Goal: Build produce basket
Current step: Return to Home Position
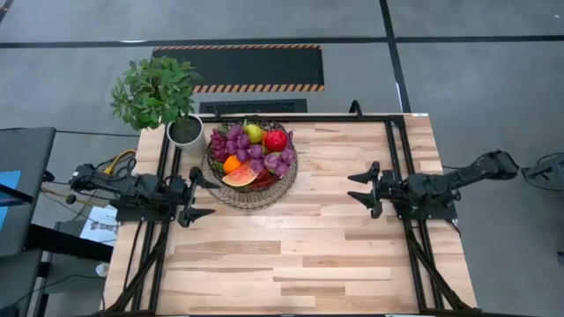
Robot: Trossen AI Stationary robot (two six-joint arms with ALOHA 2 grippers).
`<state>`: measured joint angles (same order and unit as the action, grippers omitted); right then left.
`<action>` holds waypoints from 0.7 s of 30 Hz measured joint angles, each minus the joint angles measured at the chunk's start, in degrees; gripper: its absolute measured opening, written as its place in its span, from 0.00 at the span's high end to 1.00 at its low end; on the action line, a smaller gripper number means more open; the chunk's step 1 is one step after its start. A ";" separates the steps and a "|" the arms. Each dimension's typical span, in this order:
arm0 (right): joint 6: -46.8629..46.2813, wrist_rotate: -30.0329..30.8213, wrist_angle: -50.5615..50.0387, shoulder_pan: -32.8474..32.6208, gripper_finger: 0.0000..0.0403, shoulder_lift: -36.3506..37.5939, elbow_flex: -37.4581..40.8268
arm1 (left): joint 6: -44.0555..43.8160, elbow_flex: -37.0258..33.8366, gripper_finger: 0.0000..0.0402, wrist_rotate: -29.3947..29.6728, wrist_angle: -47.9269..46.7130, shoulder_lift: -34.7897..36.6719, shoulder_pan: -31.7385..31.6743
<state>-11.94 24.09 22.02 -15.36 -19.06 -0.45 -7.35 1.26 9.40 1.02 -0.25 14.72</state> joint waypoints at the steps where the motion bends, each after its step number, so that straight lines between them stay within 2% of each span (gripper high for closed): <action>1: 0.06 0.01 0.00 0.41 0.29 0.02 0.00 | 0.59 0.00 0.08 0.04 0.00 0.00 0.00; 6: 0.95 0.01 -3.12 2.13 0.29 0.01 0.02 | 1.60 -0.02 0.08 0.02 0.01 0.00 -0.02; 13: -10.58 0.01 -8.28 2.39 0.29 0.01 0.04 | -0.46 -0.02 0.08 0.01 0.02 0.00 -0.02; 21: -11.61 -0.01 -12.85 2.39 0.29 0.01 0.07 | -0.59 -0.02 0.08 0.00 0.02 0.00 -0.02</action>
<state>-23.55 24.08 9.17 -12.97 -19.05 -0.38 -7.94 1.23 9.40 1.04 -0.25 14.70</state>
